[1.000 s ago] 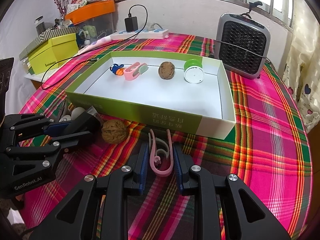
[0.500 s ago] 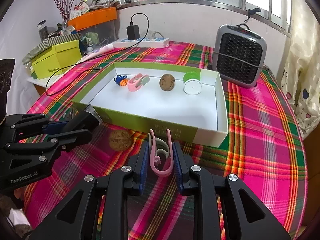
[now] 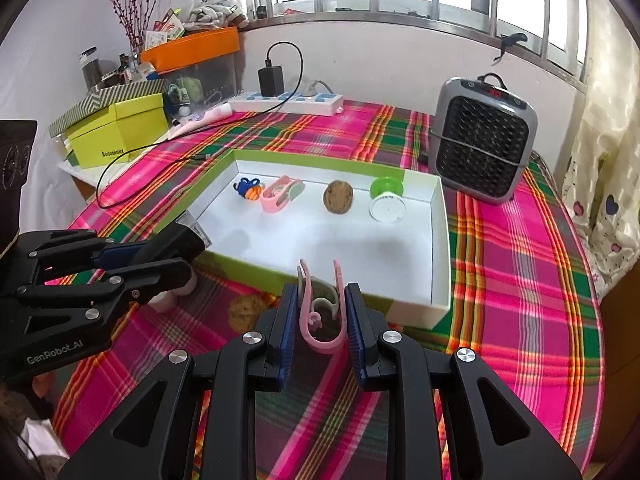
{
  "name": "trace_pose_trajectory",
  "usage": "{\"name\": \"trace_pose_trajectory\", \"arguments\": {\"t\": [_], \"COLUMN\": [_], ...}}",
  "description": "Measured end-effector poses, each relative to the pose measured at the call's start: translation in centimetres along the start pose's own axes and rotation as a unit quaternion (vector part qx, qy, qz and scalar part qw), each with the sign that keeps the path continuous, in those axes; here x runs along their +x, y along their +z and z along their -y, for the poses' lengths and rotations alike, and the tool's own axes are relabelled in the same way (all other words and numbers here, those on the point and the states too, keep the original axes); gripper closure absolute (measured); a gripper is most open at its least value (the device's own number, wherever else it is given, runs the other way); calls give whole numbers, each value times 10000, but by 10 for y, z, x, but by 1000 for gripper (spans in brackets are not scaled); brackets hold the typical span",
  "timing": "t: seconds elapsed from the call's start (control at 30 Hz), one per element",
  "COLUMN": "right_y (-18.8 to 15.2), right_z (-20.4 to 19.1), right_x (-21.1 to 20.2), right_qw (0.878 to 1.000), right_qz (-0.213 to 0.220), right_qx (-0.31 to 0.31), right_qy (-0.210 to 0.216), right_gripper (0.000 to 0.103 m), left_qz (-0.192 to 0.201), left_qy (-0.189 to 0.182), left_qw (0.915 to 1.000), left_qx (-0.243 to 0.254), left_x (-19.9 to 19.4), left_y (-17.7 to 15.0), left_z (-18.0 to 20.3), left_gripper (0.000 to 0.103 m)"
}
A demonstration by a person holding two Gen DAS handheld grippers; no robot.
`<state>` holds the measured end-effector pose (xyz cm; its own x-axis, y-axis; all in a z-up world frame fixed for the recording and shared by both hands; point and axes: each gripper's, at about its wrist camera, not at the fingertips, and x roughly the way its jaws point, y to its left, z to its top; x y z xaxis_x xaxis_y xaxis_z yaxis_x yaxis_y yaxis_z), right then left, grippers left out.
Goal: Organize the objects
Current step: 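Carry the black cylinder and pink clip over the tray with both tools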
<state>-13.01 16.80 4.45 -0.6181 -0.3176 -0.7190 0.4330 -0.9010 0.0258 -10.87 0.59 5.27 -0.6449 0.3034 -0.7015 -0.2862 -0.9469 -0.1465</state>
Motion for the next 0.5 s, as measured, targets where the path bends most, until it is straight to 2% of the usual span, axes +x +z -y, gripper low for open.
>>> {"name": "trace_pose_trajectory", "arguments": {"t": [0.5], "right_y": [27], "right_z": [-1], "right_x": [25], "right_qw": [10000], "right_qz": [-64], "right_qx": [-47], "right_qy": [34], "right_gripper": [79], "left_qz": [-13], "left_qy": [108], "left_qw": [9995], "left_qx": [-302], "left_x": [19], "left_y": [27], "left_z": [-27], "left_gripper": [81]}}
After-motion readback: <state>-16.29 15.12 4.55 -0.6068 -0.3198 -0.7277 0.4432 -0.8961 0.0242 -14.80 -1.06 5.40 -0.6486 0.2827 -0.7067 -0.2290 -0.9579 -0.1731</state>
